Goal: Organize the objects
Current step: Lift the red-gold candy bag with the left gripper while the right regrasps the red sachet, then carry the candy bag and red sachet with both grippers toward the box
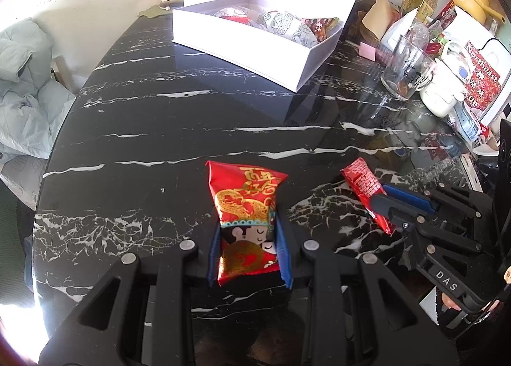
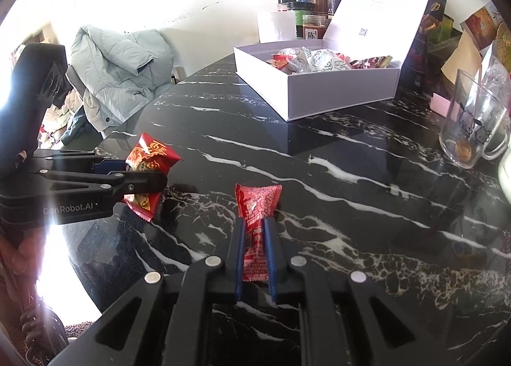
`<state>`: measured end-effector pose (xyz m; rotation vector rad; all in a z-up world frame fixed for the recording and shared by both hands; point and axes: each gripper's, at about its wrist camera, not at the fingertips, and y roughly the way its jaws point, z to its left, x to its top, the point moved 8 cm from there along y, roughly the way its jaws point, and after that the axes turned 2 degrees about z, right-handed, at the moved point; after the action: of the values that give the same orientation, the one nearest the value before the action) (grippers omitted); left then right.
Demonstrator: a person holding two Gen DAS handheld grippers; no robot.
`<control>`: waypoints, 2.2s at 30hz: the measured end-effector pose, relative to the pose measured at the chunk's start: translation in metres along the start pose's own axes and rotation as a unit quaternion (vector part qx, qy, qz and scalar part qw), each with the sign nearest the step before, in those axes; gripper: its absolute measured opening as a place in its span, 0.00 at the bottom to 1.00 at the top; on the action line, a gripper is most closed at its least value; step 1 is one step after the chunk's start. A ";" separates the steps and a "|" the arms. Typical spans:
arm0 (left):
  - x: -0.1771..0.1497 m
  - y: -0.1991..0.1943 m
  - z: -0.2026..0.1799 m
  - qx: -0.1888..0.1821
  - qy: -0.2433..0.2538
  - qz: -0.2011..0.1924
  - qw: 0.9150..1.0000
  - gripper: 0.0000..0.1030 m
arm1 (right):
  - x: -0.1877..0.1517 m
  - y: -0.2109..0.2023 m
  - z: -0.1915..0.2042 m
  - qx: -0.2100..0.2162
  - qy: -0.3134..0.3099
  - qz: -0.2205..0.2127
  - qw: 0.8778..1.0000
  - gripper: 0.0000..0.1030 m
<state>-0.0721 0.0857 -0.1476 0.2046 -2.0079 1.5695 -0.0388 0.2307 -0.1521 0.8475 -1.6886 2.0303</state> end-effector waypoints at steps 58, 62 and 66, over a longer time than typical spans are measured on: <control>0.154 -0.007 -0.031 -0.028 0.070 -0.053 0.996 0.27 | 0.152 -0.022 -0.042 -0.005 -0.065 -0.076 0.995 0.07; 0.170 0.006 -0.027 -0.027 0.071 -0.050 0.996 0.27 | 0.164 -0.009 -0.049 -0.003 -0.065 -0.073 0.995 0.07; 0.185 0.017 -0.026 -0.026 0.074 -0.050 0.996 0.27 | 0.177 0.004 -0.059 -0.003 -0.055 -0.076 0.996 0.07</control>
<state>-0.2236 0.1560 -0.0615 0.1609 -1.8931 1.4268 -0.1871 0.2703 -0.0458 1.0707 -1.6318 1.9079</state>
